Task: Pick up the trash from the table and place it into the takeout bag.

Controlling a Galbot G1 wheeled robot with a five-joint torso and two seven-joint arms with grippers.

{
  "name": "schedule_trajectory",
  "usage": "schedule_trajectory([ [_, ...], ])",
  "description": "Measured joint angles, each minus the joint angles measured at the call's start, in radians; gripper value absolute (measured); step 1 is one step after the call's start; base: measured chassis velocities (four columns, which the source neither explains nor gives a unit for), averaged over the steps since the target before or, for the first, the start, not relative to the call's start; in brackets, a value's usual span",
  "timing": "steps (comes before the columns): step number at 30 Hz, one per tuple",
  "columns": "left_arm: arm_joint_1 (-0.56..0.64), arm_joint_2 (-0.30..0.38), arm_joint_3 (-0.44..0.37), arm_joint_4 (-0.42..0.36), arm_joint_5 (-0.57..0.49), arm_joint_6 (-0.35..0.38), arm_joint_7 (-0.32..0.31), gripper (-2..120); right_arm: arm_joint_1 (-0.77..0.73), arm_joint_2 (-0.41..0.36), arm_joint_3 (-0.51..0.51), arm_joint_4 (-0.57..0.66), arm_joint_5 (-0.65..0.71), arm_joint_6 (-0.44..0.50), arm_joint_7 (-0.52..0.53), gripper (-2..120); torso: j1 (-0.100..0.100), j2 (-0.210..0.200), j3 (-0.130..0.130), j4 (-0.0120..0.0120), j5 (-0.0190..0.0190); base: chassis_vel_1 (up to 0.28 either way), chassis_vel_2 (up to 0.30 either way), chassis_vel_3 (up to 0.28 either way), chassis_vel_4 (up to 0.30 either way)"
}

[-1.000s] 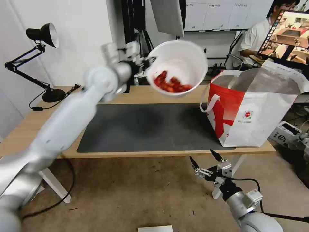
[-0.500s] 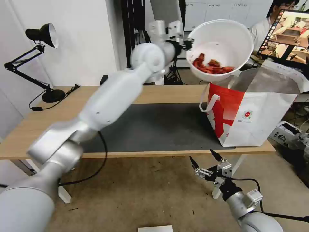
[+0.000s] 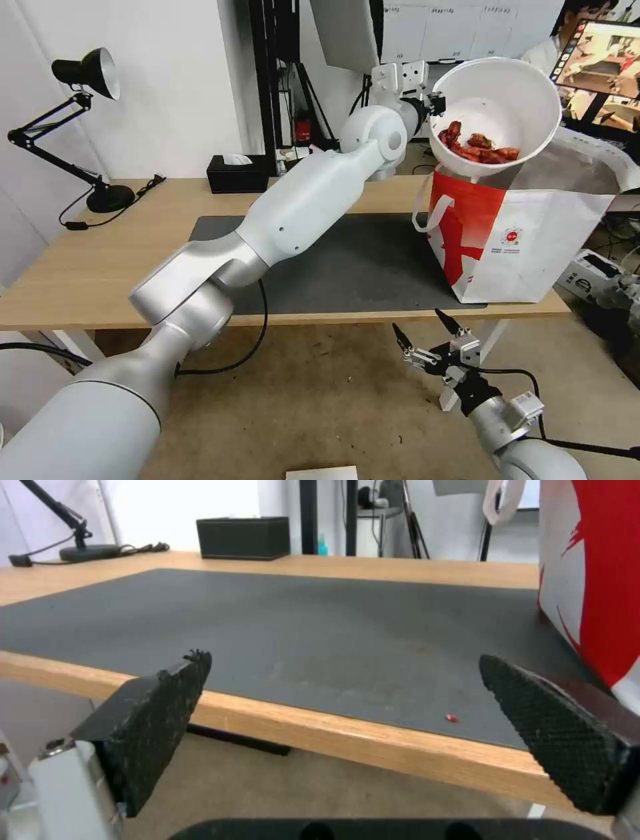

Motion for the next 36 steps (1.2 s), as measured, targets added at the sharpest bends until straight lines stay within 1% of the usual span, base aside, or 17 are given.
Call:
schedule_trajectory([
  [2,0.006,0.001,0.014,0.004,0.031,-0.026,0.001,0,0.000,0.000,0.000,0.000,0.000,0.000,0.000,100,0.000,0.000,0.000,0.0001,0.0000,0.000,0.000,0.000,0.000],
  [3,0.015,0.003,0.031,0.006,0.073,-0.049,0.001,0,0.000,0.000,0.000,0.000,0.000,0.000,0.000,100,0.000,0.000,0.000,0.0000,0.0000,0.000,0.000,0.000,0.000],
  [4,0.015,0.003,0.031,0.006,0.073,-0.049,0.001,0,0.000,0.000,0.000,0.000,0.000,0.000,0.000,100,0.000,0.000,0.000,0.0000,0.0000,0.000,0.000,0.000,0.000],
  [6,0.032,0.005,0.052,0.001,0.154,-0.081,0.000,0,0.000,0.000,0.000,0.000,0.000,0.000,0.000,100,0.000,0.000,0.000,-0.0001,0.0000,0.000,0.000,0.000,0.000],
  [7,0.032,0.005,0.052,0.001,0.154,-0.081,0.000,0,0.000,0.000,0.000,0.000,0.000,0.000,0.000,100,0.000,0.000,0.000,-0.0001,0.0000,0.000,0.000,0.000,0.000],
  [9,0.046,0.006,0.075,-0.021,0.250,-0.102,-0.009,0,0.000,0.000,0.000,0.000,0.000,0.000,0.000,100,0.000,0.000,0.000,0.0000,0.0000,0.000,0.000,0.000,0.000],
  [10,0.046,0.007,0.087,-0.032,0.294,-0.102,-0.010,0,0.000,0.000,0.000,0.000,0.000,0.000,0.000,100,0.000,0.000,0.000,-0.0002,0.0000,0.000,0.000,0.000,0.000],
  [11,0.046,0.007,0.087,-0.032,0.294,-0.102,-0.010,0,0.000,0.000,0.000,0.000,0.000,0.000,0.000,100,0.000,0.000,0.000,-0.0002,0.0000,0.000,0.000,0.000,0.000],
  [14,0.041,0.007,0.119,-0.051,0.379,-0.096,-0.018,0,0.000,0.000,0.000,0.000,0.000,0.000,0.000,100,0.000,0.000,0.000,-0.0002,0.0000,0.000,0.000,0.000,0.000],
  [21,0.037,0.009,0.149,-0.063,0.435,-0.077,-0.029,0,0.000,0.000,0.000,0.000,0.000,0.000,0.000,100,0.000,0.000,0.000,-0.0002,0.0000,0.000,0.000,0.000,0.000],
  [24,0.037,0.010,0.153,-0.066,0.438,-0.074,-0.027,0,0.000,0.000,0.000,0.000,0.000,0.000,0.000,100,0.000,0.000,0.000,-0.0001,-0.0001,0.000,0.000,0.000,0.000],
  [26,0.036,0.010,0.159,-0.068,0.443,-0.074,0.001,0,0.000,0.000,0.000,0.000,0.000,0.000,0.000,100,0.000,0.000,0.000,-0.0002,0.0000,0.000,0.000,0.000,0.000],
  [27,0.036,0.010,0.159,-0.068,0.443,-0.074,0.001,0,0.000,0.000,0.000,0.000,0.000,0.000,0.000,100,0.000,0.000,0.000,-0.0002,0.0000,0.000,0.000,0.000,0.000],
  [30,0.028,0.011,0.163,-0.075,0.432,-0.074,0.060,0,0.000,0.000,0.000,0.000,0.000,0.000,0.000,100,0.000,0.000,0.000,-0.0001,-0.0001,0.000,0.000,0.000,0.000],
  [31,0.028,0.011,0.163,-0.075,0.432,-0.074,0.060,0,0.000,0.000,0.000,0.000,0.000,0.000,0.000,100,0.000,0.000,0.000,-0.0001,-0.0001,0.000,0.000,0.000,0.000],
  [33,0.021,0.011,0.170,-0.078,0.397,-0.075,0.100,0,0.000,0.000,0.000,0.000,0.000,0.000,0.000,100,0.000,0.000,0.000,-0.0002,-0.0001,0.000,0.000,0.000,0.000],
  [36,0.016,0.011,0.179,-0.077,0.372,-0.075,0.129,0,0.000,0.000,0.000,0.000,0.000,0.000,0.000,100,0.000,0.000,0.000,-0.0002,0.0000,0.000,0.000,0.000,0.000],
])
